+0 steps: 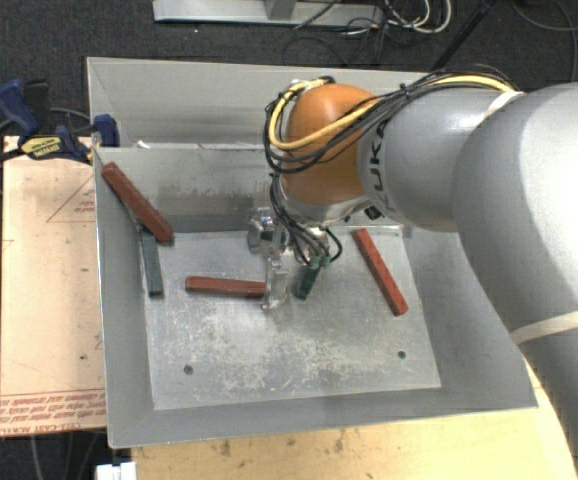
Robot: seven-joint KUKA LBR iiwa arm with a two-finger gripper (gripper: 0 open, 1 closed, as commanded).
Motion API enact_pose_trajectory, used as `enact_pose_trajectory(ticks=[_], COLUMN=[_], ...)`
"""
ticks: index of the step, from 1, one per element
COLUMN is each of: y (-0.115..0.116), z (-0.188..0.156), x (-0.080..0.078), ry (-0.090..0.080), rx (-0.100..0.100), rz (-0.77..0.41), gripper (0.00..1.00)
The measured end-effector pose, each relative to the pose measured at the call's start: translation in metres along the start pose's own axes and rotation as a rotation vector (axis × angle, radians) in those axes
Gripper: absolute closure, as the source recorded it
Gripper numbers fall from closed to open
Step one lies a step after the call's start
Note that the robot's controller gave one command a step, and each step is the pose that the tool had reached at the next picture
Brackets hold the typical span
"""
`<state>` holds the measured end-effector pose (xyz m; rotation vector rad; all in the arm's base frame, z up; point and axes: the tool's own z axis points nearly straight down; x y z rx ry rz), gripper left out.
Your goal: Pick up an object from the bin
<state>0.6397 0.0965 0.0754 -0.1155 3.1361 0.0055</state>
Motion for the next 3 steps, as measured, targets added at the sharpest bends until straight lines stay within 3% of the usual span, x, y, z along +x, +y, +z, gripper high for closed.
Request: enact_pose_trajectory(ticks=[1,2,3], y=[-0.003,-0.011,-0.001], z=[0.0,-0.113,-0.163], x=[0.001,-0.012,-0.02], ry=[0.001,-0.008,-0.007], rx=[0.001,0.003,0.002], rz=[0.006,-0.253,-0.243], gripper=[1.0,1.0,1.0])
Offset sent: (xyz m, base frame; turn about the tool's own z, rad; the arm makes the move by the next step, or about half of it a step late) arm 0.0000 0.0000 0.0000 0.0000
